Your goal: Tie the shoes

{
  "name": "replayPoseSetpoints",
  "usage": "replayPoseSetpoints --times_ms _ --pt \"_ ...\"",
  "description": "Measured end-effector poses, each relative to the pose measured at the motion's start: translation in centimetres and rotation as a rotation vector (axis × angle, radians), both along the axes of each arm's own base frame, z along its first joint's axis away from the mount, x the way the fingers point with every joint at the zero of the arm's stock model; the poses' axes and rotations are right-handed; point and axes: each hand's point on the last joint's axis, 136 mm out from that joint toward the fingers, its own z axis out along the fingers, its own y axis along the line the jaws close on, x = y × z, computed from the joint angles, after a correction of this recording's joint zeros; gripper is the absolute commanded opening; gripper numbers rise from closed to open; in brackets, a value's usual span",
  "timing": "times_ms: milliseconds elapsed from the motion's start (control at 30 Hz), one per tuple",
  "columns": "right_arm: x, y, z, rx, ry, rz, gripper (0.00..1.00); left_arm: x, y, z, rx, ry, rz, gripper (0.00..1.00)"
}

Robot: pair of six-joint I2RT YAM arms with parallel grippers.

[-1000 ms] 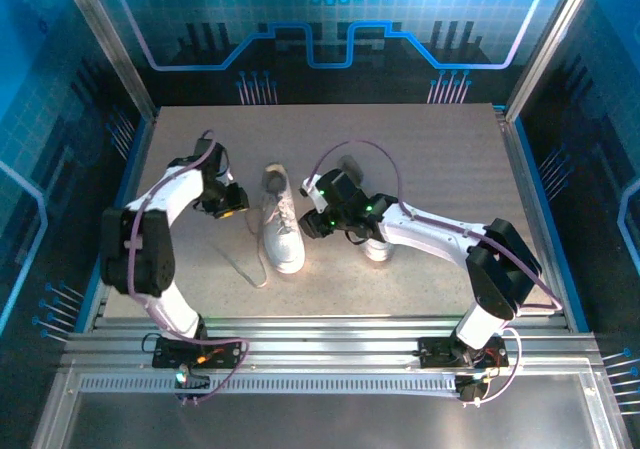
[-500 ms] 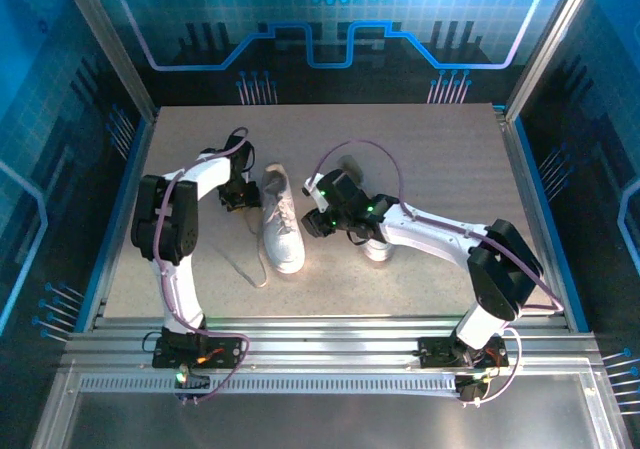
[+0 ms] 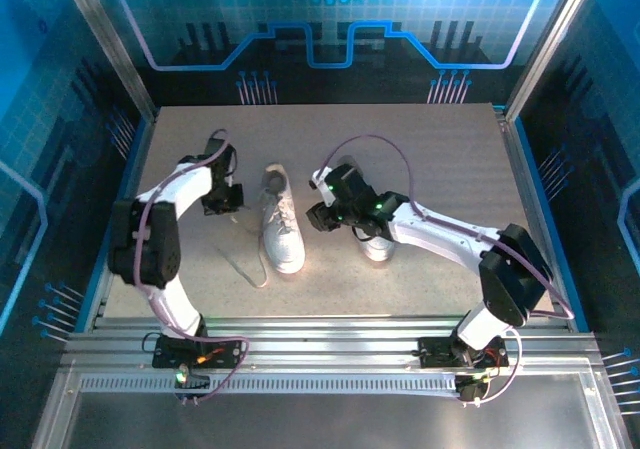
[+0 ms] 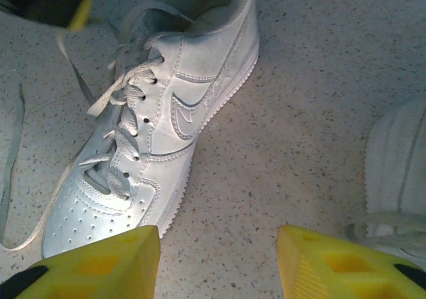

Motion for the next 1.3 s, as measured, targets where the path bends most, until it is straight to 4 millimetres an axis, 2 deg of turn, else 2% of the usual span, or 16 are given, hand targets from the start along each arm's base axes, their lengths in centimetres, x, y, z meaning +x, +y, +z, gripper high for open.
replayPoseSetpoints --times_ms 133,233,267,433,567,733,900,1000,1300 --pt "-0.1 -0.1 0.4 0.011 -0.002 -0.001 0.49 0.0 0.3 7.5 -0.014 -0.212 0.006 0.00" --pt "-0.3 -0.1 0.0 0.013 0.012 0.001 0.49 -1.0 -0.7 11.5 -0.036 -0.315 -0.017 0.00" --pt "-0.4 -0.1 -0.1 0.013 0.017 0.003 0.49 -1.4 -1.1 12.3 -0.042 -0.332 -0.026 0.00" --pt "-1.0 0.3 -0.2 0.021 0.027 0.022 0.49 -3.7 -3.2 14.8 -0.111 -0.371 -0.044 0.00" --pt "-2.3 1.6 -0.2 0.019 0.025 0.063 0.48 -5.1 -3.6 16.0 -0.163 -0.396 -0.014 0.00" --pt "-4.1 3.5 -0.6 0.015 0.037 0.115 0.48 -7.9 -3.7 17.4 -0.215 -0.431 0.025 0.00" --pt "-4.3 5.0 -0.8 0.016 0.042 0.133 0.48 -9.9 -3.6 19.9 -0.244 -0.513 0.042 0.00" --pt "-4.3 5.8 -0.5 0.022 0.037 0.143 0.48 -10.2 -3.6 19.4 -0.253 -0.509 0.052 0.00" --pt "-6.1 7.4 -0.7 0.025 0.047 0.178 0.47 -9.6 -5.5 11.6 -0.337 -0.333 0.043 0.00"
